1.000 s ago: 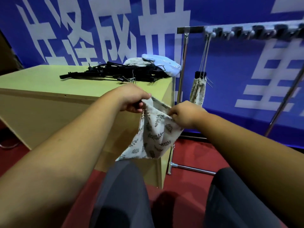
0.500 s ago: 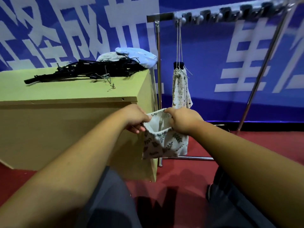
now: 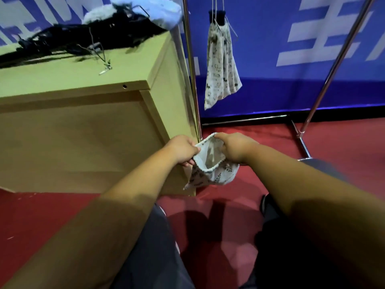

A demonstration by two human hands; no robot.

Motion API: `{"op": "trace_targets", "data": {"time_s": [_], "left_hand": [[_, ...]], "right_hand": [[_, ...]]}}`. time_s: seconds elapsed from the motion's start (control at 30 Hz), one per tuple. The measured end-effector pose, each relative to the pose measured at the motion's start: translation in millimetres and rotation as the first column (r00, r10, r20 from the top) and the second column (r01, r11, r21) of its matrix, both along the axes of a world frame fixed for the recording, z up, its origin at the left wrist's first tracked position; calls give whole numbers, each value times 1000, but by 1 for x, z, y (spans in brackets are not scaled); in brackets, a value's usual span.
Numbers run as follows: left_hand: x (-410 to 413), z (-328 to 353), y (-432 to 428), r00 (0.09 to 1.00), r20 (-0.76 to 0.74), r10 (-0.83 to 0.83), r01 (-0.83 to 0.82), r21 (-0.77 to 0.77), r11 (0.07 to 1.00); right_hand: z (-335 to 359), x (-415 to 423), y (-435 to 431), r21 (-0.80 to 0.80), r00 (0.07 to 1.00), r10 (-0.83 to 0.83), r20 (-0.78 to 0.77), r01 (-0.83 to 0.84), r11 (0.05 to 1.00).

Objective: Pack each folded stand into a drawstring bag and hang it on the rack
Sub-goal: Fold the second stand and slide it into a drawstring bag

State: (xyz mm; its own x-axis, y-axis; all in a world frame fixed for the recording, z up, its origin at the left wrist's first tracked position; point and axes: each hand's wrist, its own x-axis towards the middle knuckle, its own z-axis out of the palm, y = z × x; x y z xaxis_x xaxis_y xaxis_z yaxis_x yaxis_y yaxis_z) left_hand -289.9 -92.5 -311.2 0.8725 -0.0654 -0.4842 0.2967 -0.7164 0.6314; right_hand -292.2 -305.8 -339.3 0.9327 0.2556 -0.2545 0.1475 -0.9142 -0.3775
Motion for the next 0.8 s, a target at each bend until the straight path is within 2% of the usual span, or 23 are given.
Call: {"op": "trace_targets", "data": {"time_s": [0.17, 0.3, 0.4, 0.6, 0.7, 0.8], "left_hand": [[6, -33, -3, 997, -82, 8, -12, -43, 999], [10, -49, -3, 988, -157, 17, -22, -32, 999], [17, -49, -12, 995, -103, -15, 7, -80, 997], [16, -33, -17, 998, -66, -14, 6, -117, 993], [13, -8, -10, 1000, -28, -9, 5, -158, 987], [12, 30, 1, 1000, 27, -14, 19, -187, 982]], "right_hand": [[-12, 21, 2, -87, 993, 59, -104, -69, 994], [-10, 29, 7, 34, 985, -13, -170, 19, 999], [-13, 34, 16, 79, 980, -29, -195, 45, 996], [-13, 32, 35, 135, 986, -106, -127, 124, 983], [-8, 29, 43, 232, 980, -173, -98, 192, 954], [20, 34, 53, 390, 964, -243, -109, 267, 882]]}}
